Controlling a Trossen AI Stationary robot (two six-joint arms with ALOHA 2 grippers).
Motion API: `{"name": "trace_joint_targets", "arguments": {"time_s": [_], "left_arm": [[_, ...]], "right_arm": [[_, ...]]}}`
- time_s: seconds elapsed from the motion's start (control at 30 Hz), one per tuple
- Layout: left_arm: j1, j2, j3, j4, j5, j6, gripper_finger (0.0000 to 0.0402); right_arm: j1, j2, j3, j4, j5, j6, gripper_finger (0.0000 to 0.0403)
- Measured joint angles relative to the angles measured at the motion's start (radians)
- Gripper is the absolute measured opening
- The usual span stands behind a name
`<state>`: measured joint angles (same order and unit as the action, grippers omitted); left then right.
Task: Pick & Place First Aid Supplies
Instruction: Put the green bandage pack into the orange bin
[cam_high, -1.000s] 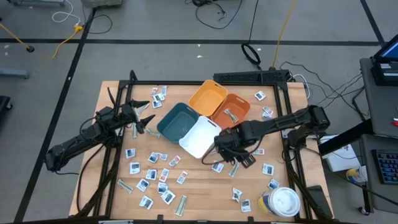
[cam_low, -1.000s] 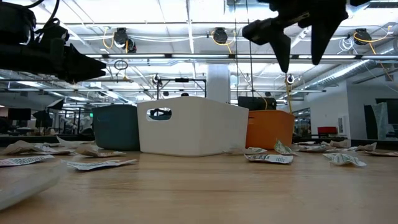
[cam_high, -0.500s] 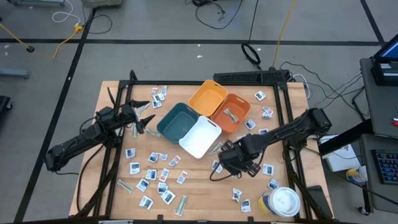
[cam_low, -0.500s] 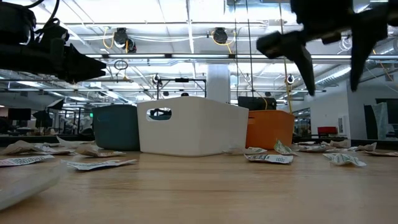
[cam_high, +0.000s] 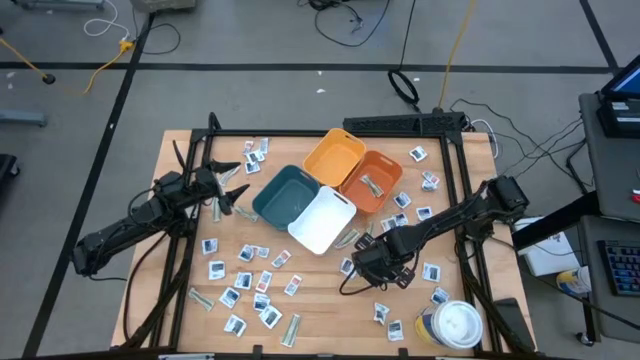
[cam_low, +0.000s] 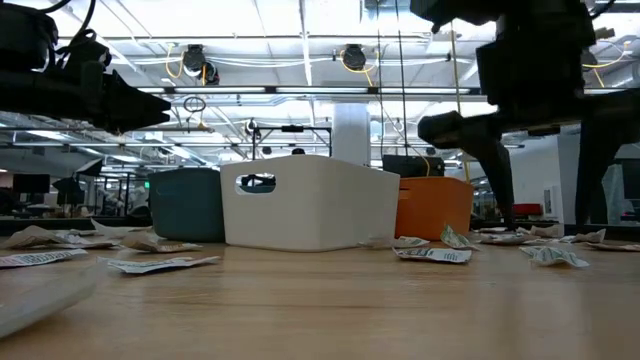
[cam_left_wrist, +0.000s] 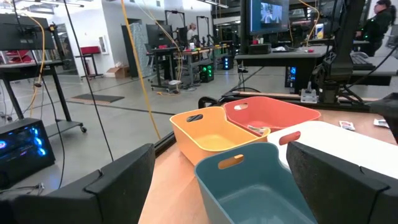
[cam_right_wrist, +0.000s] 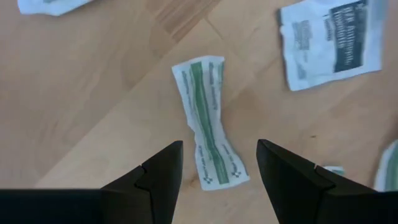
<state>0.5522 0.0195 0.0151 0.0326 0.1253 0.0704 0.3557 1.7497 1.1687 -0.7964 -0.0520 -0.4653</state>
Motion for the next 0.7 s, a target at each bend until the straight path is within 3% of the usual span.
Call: {"name": "trace_joint_targets", "arguments": {"time_s": [0.23, 0.37, 0.7], "left_arm": [[0.0, 0.0, 0.0, 0.0, 0.0, 0.0, 0.0367], [0.0, 0.0, 0.0, 0.0, 0.0, 0.0, 0.0367], [0.0, 0.0, 0.0, 0.0, 0.0, 0.0, 0.0367]], "right_arm": [[0.0, 0.063, -0.001, 0.029, 0.0, -0.024, 0.0198], [0.0, 0.079, -0.004, 0.038, 0.003, -0.026, 0.0177], [0.0, 0.077, -0.02, 0.038, 0.001, 0.011, 0.0021]]}}
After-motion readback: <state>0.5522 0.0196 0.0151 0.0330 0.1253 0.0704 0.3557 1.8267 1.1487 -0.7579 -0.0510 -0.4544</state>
